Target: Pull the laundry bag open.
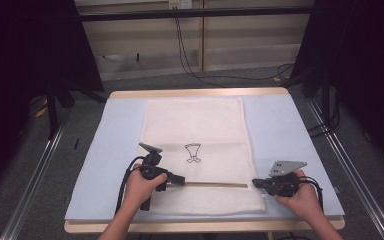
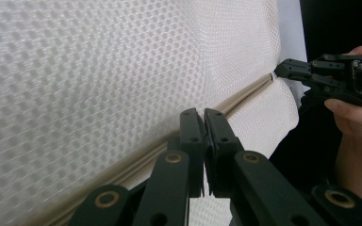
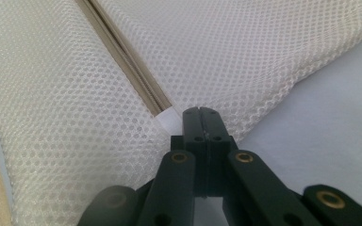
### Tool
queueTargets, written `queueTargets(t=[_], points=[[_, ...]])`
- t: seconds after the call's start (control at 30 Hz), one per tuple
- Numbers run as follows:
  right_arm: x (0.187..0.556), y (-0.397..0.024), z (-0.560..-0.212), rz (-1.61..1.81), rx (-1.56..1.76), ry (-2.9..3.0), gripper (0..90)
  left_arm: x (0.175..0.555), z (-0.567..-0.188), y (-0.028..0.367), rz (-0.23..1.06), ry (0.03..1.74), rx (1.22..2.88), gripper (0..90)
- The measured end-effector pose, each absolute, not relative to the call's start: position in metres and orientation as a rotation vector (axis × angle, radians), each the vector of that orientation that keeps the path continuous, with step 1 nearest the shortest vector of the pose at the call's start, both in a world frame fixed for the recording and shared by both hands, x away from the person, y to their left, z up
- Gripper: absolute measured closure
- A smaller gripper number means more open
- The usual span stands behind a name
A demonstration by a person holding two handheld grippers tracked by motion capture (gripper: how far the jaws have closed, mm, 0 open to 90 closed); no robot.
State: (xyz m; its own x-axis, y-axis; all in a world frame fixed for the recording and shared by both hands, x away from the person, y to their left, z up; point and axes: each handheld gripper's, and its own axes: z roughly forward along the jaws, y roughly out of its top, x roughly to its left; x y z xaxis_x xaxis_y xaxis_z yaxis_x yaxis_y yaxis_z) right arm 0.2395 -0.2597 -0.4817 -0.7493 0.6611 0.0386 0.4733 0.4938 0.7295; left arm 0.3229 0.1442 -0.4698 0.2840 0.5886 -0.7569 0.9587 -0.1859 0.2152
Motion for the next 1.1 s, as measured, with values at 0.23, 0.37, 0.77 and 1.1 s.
queueTargets(t=[0.23, 0.37, 0.77, 1.1], points=[[0.24, -0.259, -0.481, 1.098, 0.969, 2.496, 90.0, 0.32, -0.465, 0.162, -0.672, 1.401, 1.846, 87.3], [0.24, -0.259, -0.481, 1.099, 0.969, 2.496, 90.0, 0.32, -0.464, 0.169, -0.674, 1.411, 1.835, 87.4], [0.239, -0.259, -0.481, 1.094, 0.972, 2.496, 90.0, 0.318, -0.465, 0.196, -0.674, 1.446, 1.8, 87.3], [0.239, -0.259, -0.481, 1.093, 0.973, 2.492, 90.0, 0.314, -0.463, 0.225, -0.643, 1.484, 1.764, 87.3]])
